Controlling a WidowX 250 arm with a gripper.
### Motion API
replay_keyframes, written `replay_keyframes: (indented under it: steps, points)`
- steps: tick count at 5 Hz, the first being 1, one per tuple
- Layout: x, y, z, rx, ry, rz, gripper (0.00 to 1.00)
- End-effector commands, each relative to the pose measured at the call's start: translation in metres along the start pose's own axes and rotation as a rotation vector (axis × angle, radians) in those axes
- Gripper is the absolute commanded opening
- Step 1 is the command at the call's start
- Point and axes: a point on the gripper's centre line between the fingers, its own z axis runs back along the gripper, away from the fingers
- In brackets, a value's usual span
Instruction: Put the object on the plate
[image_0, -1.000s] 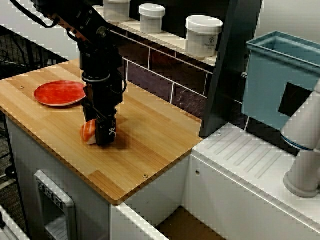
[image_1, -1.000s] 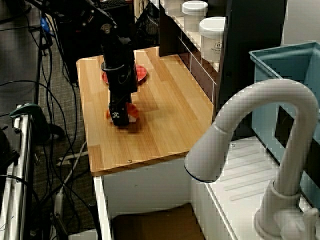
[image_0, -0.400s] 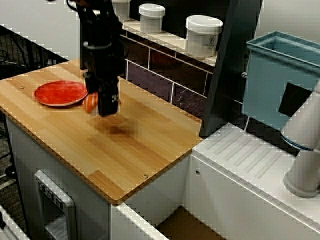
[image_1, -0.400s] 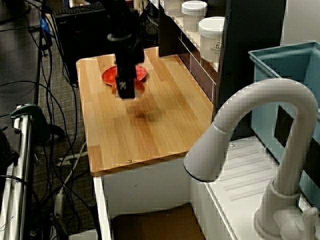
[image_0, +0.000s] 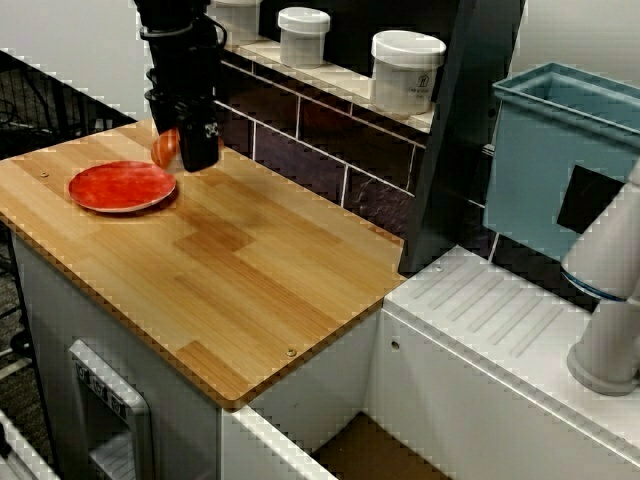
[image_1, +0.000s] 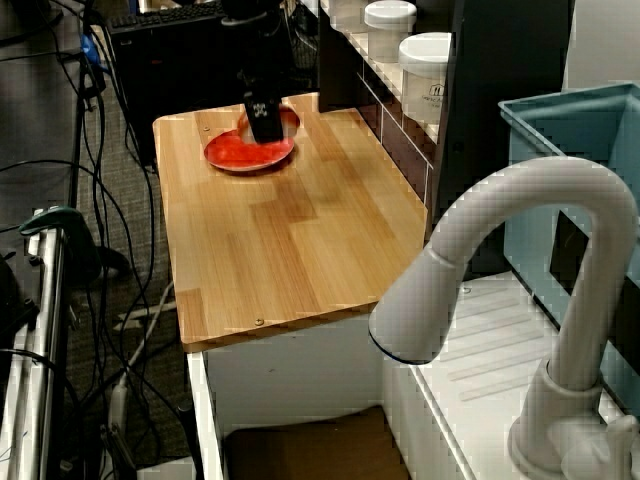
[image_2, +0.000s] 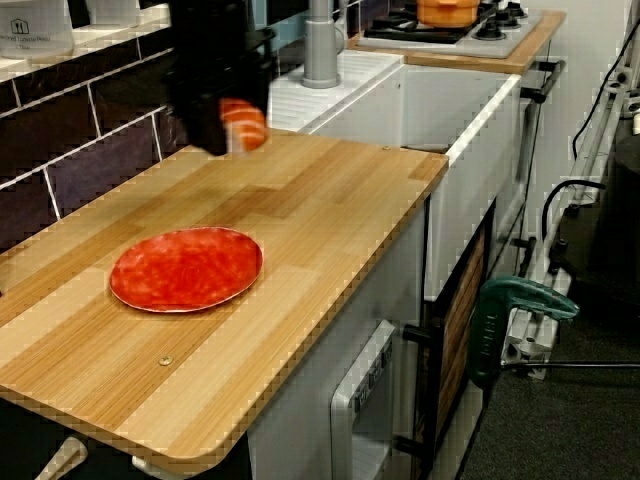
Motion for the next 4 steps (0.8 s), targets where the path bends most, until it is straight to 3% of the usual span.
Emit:
replay_keyframes:
  steps: [1, 4]
  points:
    - [-0.012, 0.048, 0.007, 0.037, -0.065, 0.042, 0.00]
    - [-0.034, 0.060, -0.009, 0.078, -0.061, -0.022, 0.00]
